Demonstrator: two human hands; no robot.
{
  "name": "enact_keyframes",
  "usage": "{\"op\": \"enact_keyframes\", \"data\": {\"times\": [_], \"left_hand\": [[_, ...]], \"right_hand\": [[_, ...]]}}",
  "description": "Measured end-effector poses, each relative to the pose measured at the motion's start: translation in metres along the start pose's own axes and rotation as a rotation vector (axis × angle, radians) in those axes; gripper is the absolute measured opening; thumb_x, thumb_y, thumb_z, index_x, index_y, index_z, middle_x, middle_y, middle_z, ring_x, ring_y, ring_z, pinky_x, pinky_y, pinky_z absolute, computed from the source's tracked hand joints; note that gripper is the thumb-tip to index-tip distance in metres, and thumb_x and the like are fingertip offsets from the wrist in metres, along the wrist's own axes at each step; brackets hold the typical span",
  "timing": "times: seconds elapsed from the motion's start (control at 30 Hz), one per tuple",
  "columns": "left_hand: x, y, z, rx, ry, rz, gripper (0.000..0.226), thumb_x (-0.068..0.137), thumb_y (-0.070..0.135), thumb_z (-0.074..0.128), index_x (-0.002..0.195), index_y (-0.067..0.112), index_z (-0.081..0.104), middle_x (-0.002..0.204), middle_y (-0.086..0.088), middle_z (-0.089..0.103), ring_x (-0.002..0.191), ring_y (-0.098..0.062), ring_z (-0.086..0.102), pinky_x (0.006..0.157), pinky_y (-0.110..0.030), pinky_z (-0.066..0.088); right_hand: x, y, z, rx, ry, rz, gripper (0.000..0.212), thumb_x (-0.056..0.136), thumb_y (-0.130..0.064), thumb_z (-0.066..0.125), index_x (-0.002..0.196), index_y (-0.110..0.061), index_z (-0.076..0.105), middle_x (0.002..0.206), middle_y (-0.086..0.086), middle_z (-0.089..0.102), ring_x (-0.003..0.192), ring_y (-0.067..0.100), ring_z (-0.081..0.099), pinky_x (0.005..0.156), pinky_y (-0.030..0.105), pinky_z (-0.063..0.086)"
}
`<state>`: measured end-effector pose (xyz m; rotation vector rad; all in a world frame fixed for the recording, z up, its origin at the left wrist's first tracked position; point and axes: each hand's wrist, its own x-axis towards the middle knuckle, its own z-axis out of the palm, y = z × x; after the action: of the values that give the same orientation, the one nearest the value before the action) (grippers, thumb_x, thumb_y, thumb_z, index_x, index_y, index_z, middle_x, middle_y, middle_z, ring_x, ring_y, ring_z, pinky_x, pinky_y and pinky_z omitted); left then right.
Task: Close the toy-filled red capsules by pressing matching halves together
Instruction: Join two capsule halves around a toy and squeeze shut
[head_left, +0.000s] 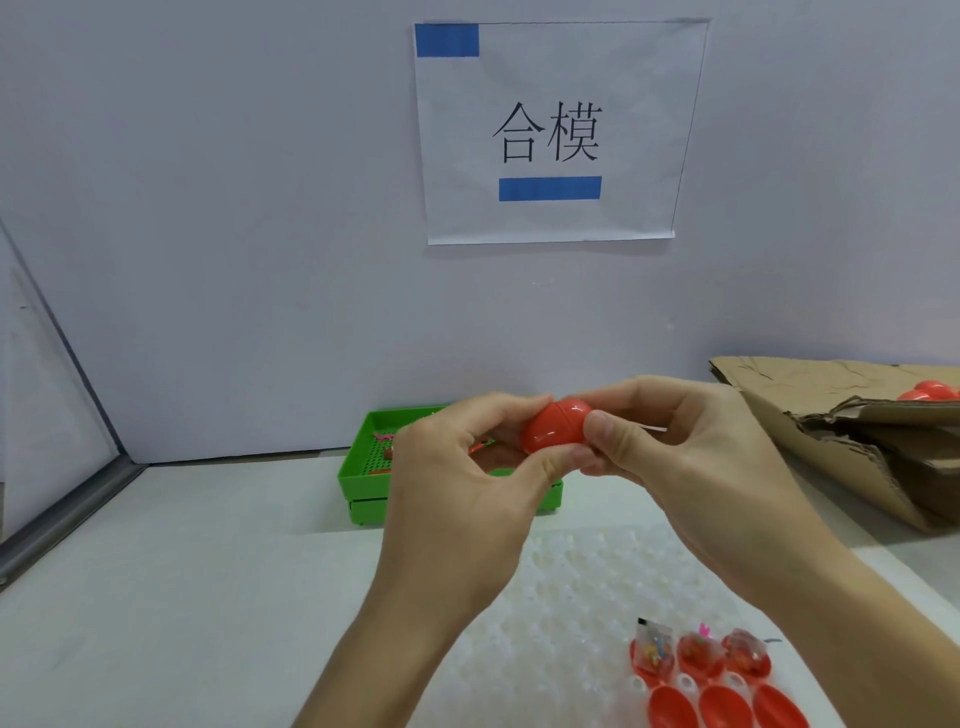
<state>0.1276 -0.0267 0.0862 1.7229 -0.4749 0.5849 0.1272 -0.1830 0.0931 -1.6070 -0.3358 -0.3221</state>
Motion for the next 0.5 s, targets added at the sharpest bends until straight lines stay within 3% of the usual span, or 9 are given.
{"op": "enact_keyframes", "data": {"times": [0.1,0.2,0.3,0.5], "left_hand": [[-0.0024,-0.0017,0.0037,0.039,0.038,0.015,0.021,0.067,0.024,0.086,0.084,0.031,0.076,0.078,0.014,0.074,0.075,-0.010,0.072,0.069,-0.018,0.056],[-0.0029,-0.0038,0.0021,0.062,0.029,0.041,0.024,0.070,0.005,0.082,0.086,0.023,0.076,0.078,0.012,0.074,0.074,-0.006,0.071,0.068,-0.015,0.055],[-0.0025,-0.0043,0.0000,0.135,-0.013,0.077,0.024,0.070,0.003,0.078,0.088,0.019,0.076,0.081,0.012,0.073,0.077,-0.008,0.071,0.071,-0.022,0.057],[-0.0040,-0.0032,0.0018,0.166,-0.038,0.109,0.019,0.068,0.008,0.072,0.086,0.013,0.076,0.080,0.009,0.070,0.076,-0.008,0.069,0.069,-0.024,0.058]], "right_hand": [[-0.0015,0.0030,0.0044,-0.054,0.061,-0.032,0.014,0.086,-0.006,0.072,0.079,-0.017,0.077,0.080,0.002,0.078,0.075,0.019,0.076,0.078,0.036,0.061],[-0.0023,0.0010,0.0037,-0.093,0.057,-0.037,0.011,0.081,-0.002,0.076,0.076,-0.012,0.076,0.074,0.003,0.077,0.069,0.019,0.075,0.077,0.038,0.061],[-0.0020,-0.0037,0.0003,-0.165,0.015,-0.069,0.017,0.079,0.001,0.077,0.072,-0.014,0.077,0.070,0.006,0.075,0.067,0.021,0.074,0.076,0.043,0.062],[-0.0014,-0.0048,-0.0010,-0.220,-0.010,-0.133,0.029,0.078,0.008,0.076,0.063,-0.017,0.074,0.062,0.000,0.072,0.056,0.012,0.069,0.059,0.026,0.057]]}}
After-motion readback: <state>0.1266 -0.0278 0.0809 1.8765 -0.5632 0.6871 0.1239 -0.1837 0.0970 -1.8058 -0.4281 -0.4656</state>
